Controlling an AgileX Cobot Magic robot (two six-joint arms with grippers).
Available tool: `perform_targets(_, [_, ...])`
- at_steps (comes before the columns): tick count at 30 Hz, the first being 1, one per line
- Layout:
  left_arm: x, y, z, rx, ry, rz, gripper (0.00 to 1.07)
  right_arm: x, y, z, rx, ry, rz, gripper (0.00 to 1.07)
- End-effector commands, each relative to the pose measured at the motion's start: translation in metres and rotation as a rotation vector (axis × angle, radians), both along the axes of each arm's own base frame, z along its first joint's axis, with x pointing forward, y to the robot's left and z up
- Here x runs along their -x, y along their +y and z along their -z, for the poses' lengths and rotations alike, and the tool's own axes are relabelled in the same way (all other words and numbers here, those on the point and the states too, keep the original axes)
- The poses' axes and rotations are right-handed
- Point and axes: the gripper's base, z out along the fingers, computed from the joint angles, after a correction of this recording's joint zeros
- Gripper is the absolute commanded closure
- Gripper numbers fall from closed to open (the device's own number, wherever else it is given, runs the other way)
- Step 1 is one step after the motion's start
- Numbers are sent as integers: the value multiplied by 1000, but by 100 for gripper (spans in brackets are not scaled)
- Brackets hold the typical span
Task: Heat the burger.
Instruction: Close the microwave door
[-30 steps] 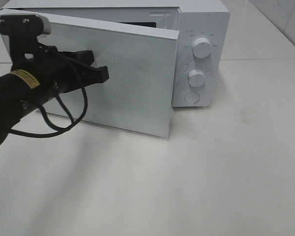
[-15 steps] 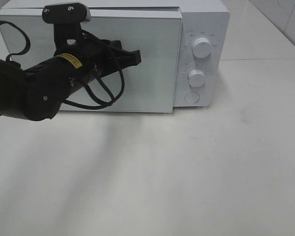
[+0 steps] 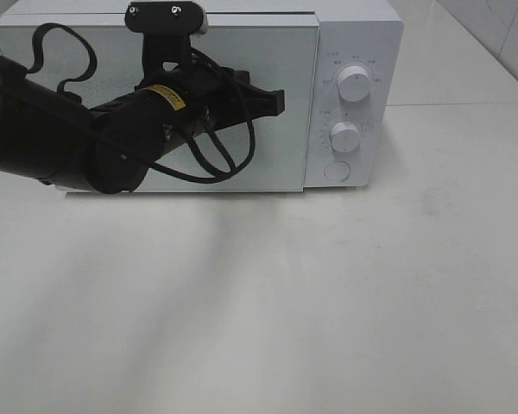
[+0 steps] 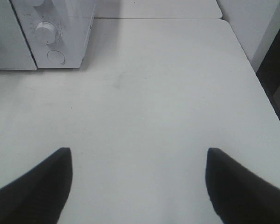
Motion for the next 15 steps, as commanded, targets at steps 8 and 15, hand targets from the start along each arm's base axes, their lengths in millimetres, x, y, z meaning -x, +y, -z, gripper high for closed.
perform_targets(8, [-18,7,-13,77,-56,-108,107,4,0,1,-3,-31,7,31])
perform_targets(15, [-5,-4,-18,42,-9,-44,107,4,0,1,-3,-31,7,31])
